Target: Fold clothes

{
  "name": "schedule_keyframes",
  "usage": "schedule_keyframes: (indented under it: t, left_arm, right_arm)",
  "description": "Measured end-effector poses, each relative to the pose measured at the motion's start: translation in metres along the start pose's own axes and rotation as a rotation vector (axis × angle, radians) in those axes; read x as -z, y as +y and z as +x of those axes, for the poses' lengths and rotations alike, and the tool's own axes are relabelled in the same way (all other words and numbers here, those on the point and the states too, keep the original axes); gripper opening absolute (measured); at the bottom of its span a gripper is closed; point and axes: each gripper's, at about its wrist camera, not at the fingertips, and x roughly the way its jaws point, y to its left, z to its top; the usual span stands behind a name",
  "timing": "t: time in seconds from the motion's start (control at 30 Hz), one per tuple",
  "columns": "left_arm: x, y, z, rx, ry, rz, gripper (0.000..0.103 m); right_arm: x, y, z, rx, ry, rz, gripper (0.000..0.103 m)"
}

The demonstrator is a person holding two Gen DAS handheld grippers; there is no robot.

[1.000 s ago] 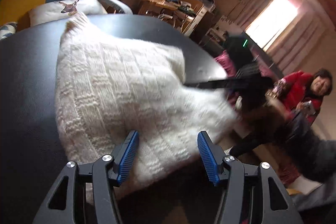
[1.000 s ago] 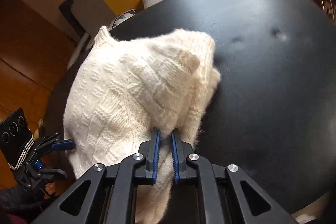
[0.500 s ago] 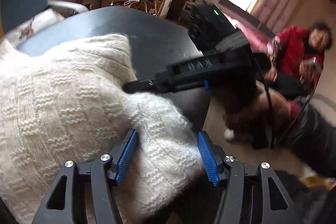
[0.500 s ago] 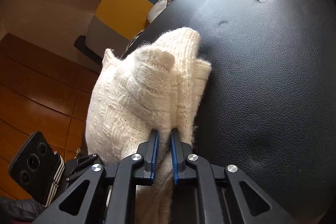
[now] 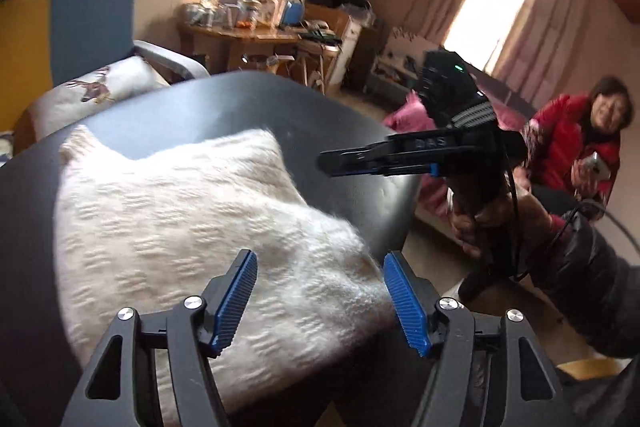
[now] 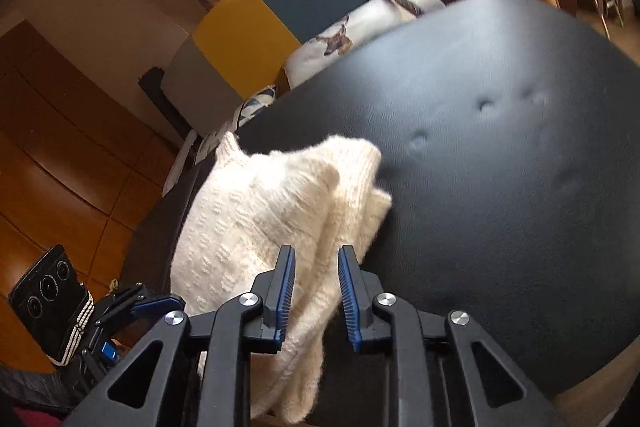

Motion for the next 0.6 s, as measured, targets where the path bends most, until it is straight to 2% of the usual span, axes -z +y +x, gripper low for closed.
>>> schedule_keyframes:
  t: [0.03,0.13,0.23,0.27,0.33,0.37,0.47,0.6]
  left_arm:
    - [0.000,0.007,-0.005,-0.009,-0.020,-0.017,0.072]
    - [0.001,0.022,-0.002,-0.042,-0.016,-0.048,0.073]
    - [0.021,0.025,0.017,-0.047,0.067,-0.053,0.073]
    - [0.030,0.023,0.028,-0.053,0.101,-0.040,0.073]
    - [0.050,0.017,0.052,-0.072,0.168,-0.004,0.074]
    - [0.060,0.013,0.054,-0.081,0.160,0.019,0.074]
    - [0.065,0.008,0.055,-0.083,0.129,0.028,0.080]
    - [0.053,0.015,0.041,-0.020,0.102,-0.055,0.081]
  right_arm:
    - [-0.007,0.014,0.004,-0.002,-0.010,-0.040,0.023]
    - [-0.026,0.050,0.022,0.000,-0.008,-0.163,0.023]
    - [-0.028,0.064,0.041,0.042,0.045,-0.249,0.023]
    - [-0.029,0.064,0.055,0.083,0.075,-0.264,0.023]
    - [-0.018,0.045,0.081,0.269,0.189,-0.284,0.022]
    - [-0.010,0.033,0.096,0.323,0.247,-0.281,0.021]
    - [-0.001,0.007,0.093,0.243,0.183,-0.193,0.021]
    - [0.002,-0.002,0.091,0.209,0.152,-0.158,0.020]
